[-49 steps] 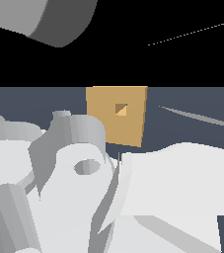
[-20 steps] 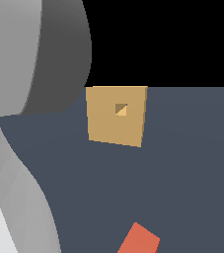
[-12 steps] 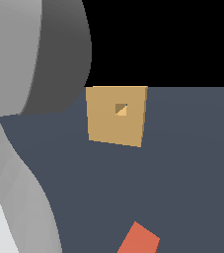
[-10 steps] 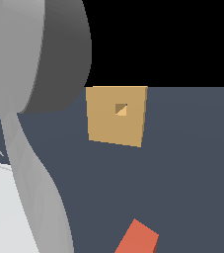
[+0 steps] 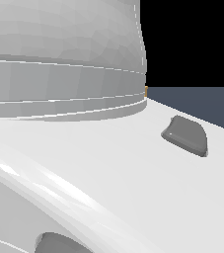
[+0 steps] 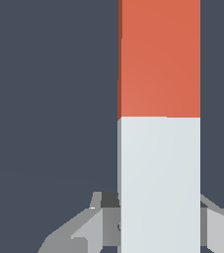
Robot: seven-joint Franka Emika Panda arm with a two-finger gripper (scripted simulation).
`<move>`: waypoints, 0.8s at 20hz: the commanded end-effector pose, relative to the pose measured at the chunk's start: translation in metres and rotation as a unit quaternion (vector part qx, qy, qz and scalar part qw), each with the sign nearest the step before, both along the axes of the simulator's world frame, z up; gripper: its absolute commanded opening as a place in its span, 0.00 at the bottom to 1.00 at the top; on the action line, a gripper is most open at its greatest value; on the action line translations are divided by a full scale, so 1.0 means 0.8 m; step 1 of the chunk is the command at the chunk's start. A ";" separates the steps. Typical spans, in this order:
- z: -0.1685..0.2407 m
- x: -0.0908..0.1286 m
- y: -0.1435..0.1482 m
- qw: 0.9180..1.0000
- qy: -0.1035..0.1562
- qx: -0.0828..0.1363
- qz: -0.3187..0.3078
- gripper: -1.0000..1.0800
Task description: Insert the peg into the horizontal hole in a box.
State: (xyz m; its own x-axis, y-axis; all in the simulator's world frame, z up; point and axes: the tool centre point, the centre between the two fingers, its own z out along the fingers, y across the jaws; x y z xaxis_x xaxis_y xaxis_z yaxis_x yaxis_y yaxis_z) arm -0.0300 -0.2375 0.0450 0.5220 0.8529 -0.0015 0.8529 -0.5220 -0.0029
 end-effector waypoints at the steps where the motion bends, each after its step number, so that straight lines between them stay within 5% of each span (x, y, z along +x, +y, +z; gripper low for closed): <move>1: 0.018 0.008 0.041 1.000 -0.002 0.000 0.023 0.00; 9: 0.073 0.018 0.176 0.995 -0.002 -0.001 0.095 0.00; 16: 0.099 0.017 0.237 0.992 -0.002 -0.001 0.127 0.00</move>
State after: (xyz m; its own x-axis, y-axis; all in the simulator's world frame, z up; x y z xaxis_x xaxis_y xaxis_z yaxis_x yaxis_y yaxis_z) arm -0.0163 -0.0544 0.1198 0.2981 0.9545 -0.0010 0.9545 -0.2981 -0.0007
